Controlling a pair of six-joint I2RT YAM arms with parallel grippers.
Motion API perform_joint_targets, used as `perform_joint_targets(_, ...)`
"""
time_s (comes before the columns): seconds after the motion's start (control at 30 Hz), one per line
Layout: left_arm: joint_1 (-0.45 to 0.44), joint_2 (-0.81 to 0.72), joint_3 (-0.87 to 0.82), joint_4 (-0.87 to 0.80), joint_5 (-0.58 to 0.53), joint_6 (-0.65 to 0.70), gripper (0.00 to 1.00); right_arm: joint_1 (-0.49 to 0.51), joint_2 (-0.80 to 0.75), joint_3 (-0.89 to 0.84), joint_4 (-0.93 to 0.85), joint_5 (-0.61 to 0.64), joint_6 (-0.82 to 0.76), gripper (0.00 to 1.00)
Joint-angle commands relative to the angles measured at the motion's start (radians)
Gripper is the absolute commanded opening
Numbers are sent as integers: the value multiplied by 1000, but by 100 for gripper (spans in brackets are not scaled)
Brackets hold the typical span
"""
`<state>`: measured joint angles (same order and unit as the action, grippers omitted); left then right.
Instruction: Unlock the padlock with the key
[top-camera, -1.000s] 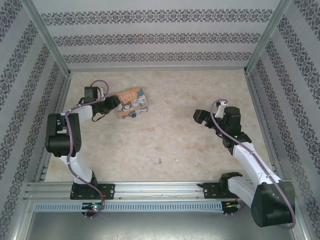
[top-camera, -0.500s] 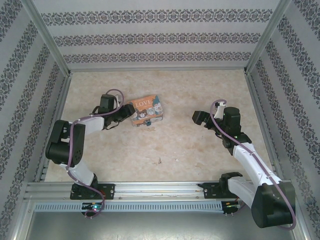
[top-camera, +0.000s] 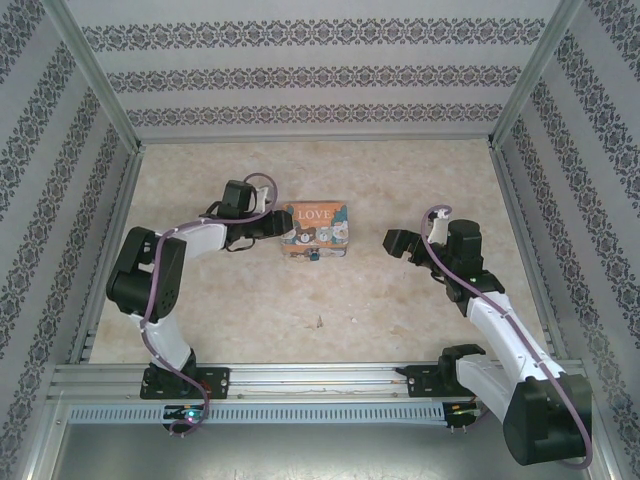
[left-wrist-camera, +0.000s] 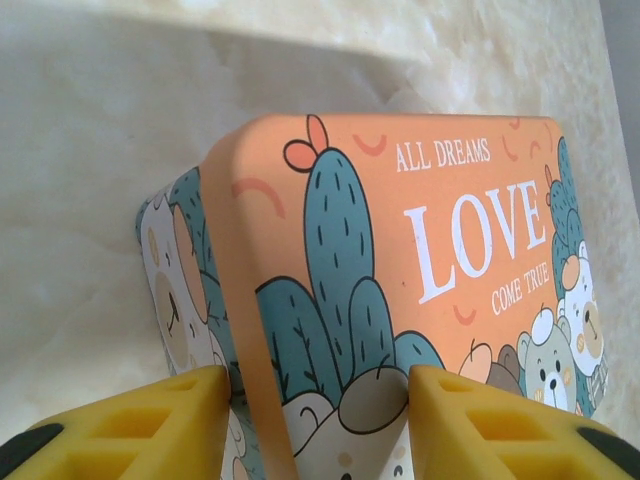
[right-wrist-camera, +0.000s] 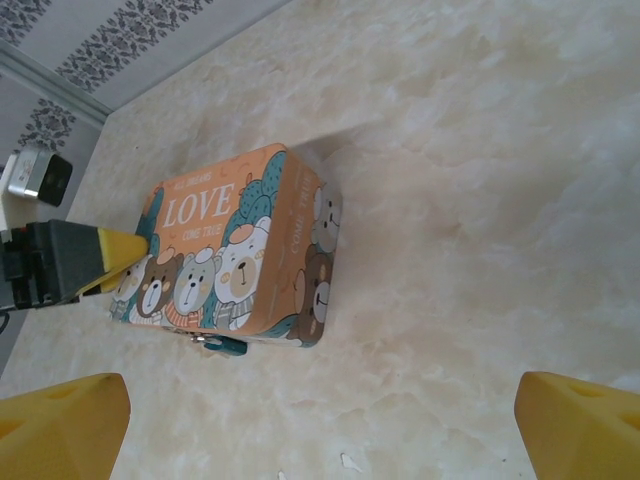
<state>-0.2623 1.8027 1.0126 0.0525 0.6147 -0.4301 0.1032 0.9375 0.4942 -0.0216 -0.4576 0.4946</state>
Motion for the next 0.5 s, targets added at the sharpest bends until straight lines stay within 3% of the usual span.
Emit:
perform_joint_targets(0.0, -25, 65, 52, -227, 46, 200, 48, 16, -13, -8, -9, -37, -5, 98)
perform_joint_targets(0.2, -26, 141, 174, -305, 81, 303, 47, 24, 7, 4, -15, -44, 5, 98)
perform_joint_targets(0.47, -26, 241, 305, -332, 105, 333, 48, 44, 19, 6, -27, -26, 23, 98)
